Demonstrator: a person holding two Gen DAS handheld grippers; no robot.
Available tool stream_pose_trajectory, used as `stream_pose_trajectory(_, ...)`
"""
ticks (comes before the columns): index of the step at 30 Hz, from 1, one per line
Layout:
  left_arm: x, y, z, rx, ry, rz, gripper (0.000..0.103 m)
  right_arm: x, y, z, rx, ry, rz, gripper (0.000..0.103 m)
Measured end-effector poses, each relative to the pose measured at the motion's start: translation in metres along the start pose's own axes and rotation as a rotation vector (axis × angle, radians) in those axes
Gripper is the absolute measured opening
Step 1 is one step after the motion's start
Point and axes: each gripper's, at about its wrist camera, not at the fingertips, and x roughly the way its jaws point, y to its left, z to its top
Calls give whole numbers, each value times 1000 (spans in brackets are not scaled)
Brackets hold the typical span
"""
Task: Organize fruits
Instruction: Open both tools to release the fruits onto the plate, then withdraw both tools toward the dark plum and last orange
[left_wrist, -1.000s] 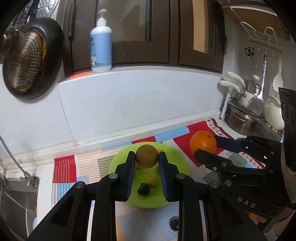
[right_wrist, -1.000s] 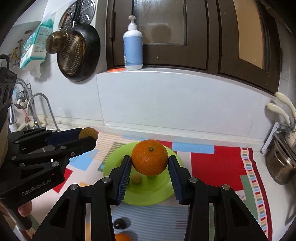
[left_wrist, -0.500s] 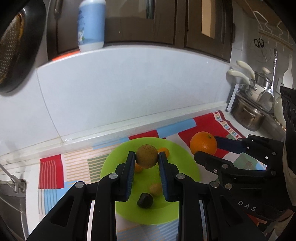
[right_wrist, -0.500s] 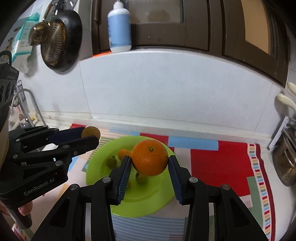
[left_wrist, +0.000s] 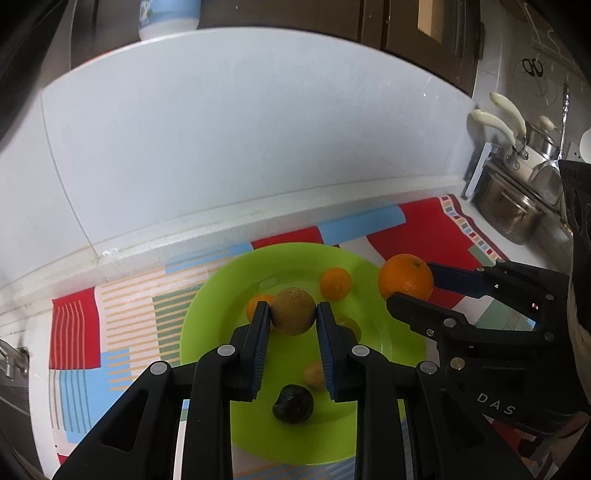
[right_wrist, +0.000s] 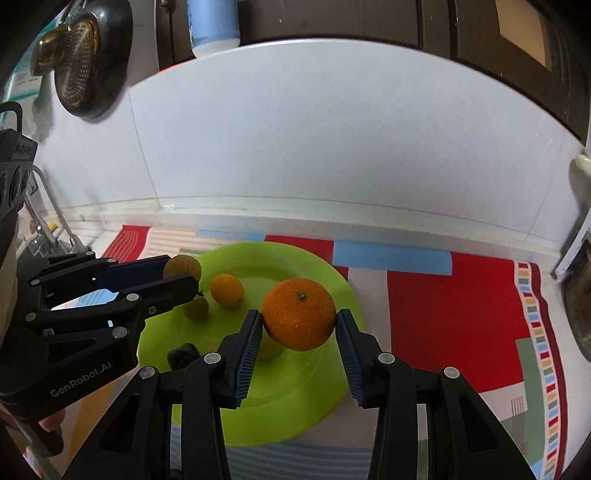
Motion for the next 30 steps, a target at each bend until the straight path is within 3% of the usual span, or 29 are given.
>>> stream_pose_trajectory(12, 16, 0, -3, 9, 25, 2, 27, 13, -4, -1, 20, 24, -11, 43)
stream_pose_trajectory(18, 6, -2, -3, 25, 4, 22, 41, 8, -4, -1, 28, 14, -18, 44)
stream_pose_trajectory(30, -37, 0, -12, 10, -43, 61, 52, -28, 7, -9, 30, -20, -12, 44)
